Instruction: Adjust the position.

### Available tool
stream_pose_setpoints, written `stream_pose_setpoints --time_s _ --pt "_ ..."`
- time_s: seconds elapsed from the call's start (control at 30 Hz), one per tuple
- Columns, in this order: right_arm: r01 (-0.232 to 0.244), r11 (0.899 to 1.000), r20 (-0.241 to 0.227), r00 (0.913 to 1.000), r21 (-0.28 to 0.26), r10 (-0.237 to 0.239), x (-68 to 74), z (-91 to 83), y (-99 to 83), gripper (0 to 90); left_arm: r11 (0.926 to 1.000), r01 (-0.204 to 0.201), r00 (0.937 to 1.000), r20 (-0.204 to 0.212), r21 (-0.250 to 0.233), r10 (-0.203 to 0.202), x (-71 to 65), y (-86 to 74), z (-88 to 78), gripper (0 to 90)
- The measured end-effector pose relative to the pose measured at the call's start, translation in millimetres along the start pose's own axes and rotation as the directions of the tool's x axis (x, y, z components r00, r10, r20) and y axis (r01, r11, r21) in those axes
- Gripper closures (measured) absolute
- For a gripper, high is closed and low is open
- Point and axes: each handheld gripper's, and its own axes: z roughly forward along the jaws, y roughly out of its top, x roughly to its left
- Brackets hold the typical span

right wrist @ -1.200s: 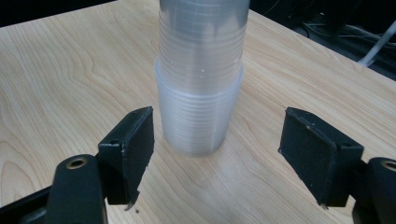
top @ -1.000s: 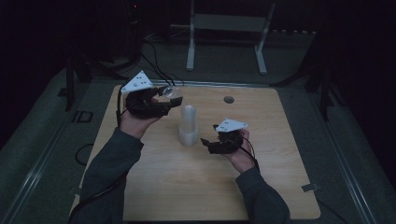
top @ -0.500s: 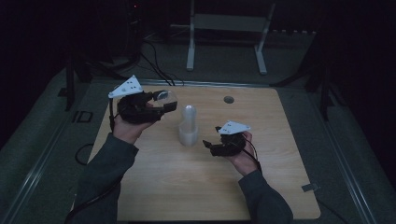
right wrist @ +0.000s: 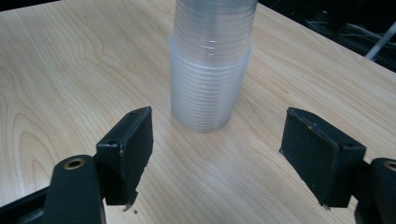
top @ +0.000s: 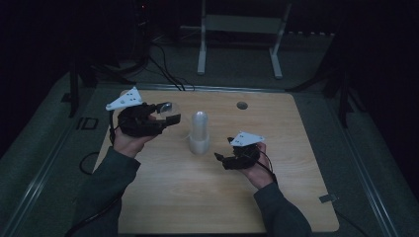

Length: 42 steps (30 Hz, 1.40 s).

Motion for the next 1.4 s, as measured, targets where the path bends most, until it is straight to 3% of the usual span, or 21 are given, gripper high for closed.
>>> stream_pose_setpoints --time_s 0.6,1.13,1.4 --pt "0.010 1.000 -0.026 0.9996 -0.001 -0.010 10.7 -0.8 -5.3 24.8 0.9997 0.024 0.9995 0.022 0.008 -0.024 1.1 -32.1 -1.8 41.6" --pt "-0.016 0.999 -0.095 0.9954 -0.031 0.013 20.4 4.9 -1.6 26.1 0.9994 0.031 0.9982 0.051 0.012 -0.032 0.8 -57.4 -4.2 41.6" --pt "-0.038 0.997 -0.152 0.9880 -0.073 0.027 26.6 7.7 -0.4 26.5 0.9990 0.040 0.9958 0.081 0.017 -0.042 -0.8 -68.5 0.1 41.5"
